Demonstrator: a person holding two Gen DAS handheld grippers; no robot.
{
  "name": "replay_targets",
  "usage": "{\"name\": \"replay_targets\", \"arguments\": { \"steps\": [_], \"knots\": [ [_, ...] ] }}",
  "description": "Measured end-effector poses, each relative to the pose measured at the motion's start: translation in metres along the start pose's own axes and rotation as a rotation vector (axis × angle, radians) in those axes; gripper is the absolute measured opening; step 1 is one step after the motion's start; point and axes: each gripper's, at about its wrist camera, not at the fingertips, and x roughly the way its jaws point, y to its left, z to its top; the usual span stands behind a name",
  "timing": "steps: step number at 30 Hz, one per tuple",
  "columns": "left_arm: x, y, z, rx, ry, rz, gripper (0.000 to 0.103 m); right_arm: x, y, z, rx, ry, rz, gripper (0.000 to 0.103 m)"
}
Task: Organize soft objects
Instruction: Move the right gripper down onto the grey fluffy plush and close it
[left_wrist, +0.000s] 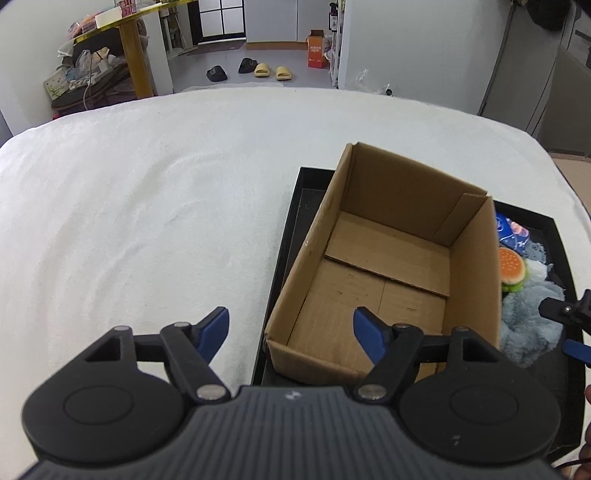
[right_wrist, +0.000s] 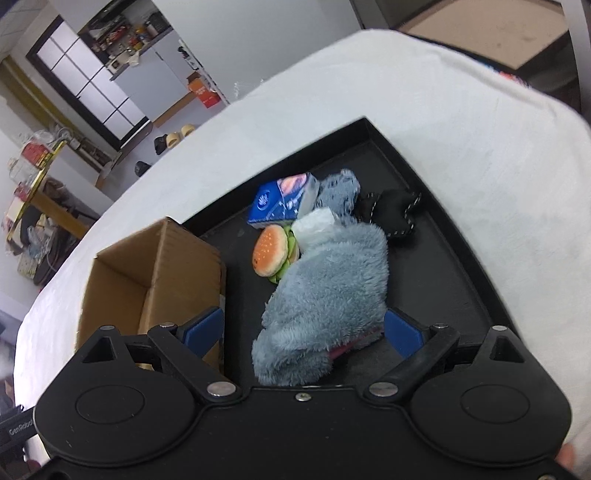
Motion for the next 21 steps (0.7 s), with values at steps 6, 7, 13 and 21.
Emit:
{"name": "replay_targets", "arguments": {
  "steps": [6,7,13,21],
  "knots": [
    [0.016,0.0,0.001,0.001,0.012,0.02,0.067,0.026,-0.006,-0.006,-0.005,-0.022,-0.021,0.093],
    [0.018,-0.001,0.001,0.005,0.012,0.026,0.066,0.03,-0.007,-0.006,0.001,-0.025,-0.031,0.094],
    [0.028,-0.003,0.002,0.016,0.016,0.026,0.056,0.044,-0.014,-0.01,0.015,-0.023,-0.074,0.094],
    [0.034,-0.003,0.002,0.003,0.043,0.027,0.025,0.033,-0.008,-0.017,-0.062,-0.028,-0.088,0.069]
  ]
}}
